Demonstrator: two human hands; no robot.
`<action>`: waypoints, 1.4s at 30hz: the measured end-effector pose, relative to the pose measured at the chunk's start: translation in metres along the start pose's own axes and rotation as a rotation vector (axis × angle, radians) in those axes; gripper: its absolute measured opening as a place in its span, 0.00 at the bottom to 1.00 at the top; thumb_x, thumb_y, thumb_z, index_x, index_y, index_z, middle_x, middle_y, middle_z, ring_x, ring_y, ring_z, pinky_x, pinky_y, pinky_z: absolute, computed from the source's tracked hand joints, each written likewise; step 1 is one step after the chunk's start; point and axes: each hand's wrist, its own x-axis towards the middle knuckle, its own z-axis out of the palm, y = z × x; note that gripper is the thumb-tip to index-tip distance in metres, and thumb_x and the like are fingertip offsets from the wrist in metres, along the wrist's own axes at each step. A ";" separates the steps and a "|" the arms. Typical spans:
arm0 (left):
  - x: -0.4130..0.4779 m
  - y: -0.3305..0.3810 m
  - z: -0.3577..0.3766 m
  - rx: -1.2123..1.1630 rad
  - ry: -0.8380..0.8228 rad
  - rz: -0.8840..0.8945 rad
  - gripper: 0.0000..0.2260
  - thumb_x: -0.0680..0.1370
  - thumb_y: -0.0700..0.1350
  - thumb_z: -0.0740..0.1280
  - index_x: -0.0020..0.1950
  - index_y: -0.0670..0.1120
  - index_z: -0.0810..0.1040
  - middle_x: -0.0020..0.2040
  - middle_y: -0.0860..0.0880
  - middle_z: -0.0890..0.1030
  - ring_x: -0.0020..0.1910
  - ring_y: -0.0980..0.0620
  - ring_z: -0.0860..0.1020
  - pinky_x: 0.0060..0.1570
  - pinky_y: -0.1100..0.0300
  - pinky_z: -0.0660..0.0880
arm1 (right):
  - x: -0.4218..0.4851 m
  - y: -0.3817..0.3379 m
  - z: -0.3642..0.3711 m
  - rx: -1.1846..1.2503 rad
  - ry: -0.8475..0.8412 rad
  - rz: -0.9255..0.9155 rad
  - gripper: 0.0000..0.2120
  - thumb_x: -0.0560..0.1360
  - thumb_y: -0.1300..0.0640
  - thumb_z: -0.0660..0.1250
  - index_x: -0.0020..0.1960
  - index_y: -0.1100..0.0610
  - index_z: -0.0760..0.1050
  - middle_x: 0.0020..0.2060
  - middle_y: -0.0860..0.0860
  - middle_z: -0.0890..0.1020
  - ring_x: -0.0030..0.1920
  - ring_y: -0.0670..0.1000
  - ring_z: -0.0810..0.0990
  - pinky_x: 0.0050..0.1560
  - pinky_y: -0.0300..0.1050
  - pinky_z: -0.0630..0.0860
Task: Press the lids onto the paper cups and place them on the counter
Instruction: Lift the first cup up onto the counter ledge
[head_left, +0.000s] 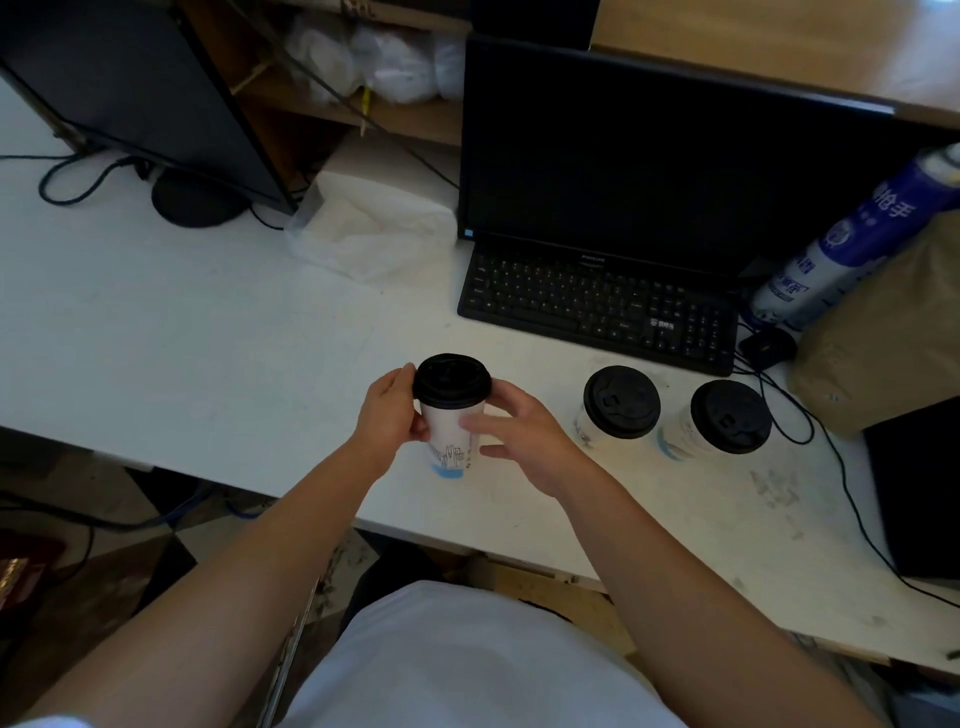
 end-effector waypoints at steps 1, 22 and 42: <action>-0.001 0.002 0.000 -0.010 -0.003 -0.019 0.17 0.85 0.47 0.54 0.55 0.38 0.78 0.43 0.38 0.77 0.27 0.48 0.70 0.36 0.54 0.75 | 0.000 0.001 0.001 -0.047 0.014 -0.027 0.30 0.73 0.62 0.76 0.72 0.50 0.73 0.69 0.45 0.77 0.63 0.53 0.80 0.60 0.53 0.79; 0.013 -0.059 -0.020 0.266 0.124 0.161 0.09 0.83 0.44 0.61 0.58 0.44 0.78 0.57 0.42 0.81 0.50 0.43 0.79 0.50 0.52 0.75 | -0.004 0.009 0.014 -0.636 0.179 -0.220 0.37 0.67 0.59 0.79 0.72 0.54 0.68 0.61 0.48 0.70 0.57 0.48 0.74 0.48 0.34 0.73; 0.066 -0.122 -0.052 1.162 0.342 0.255 0.40 0.76 0.72 0.45 0.82 0.51 0.49 0.82 0.40 0.48 0.79 0.32 0.42 0.74 0.30 0.41 | 0.042 -0.058 0.029 -1.221 -0.010 -0.307 0.40 0.69 0.57 0.73 0.78 0.54 0.63 0.71 0.52 0.70 0.69 0.56 0.68 0.72 0.55 0.67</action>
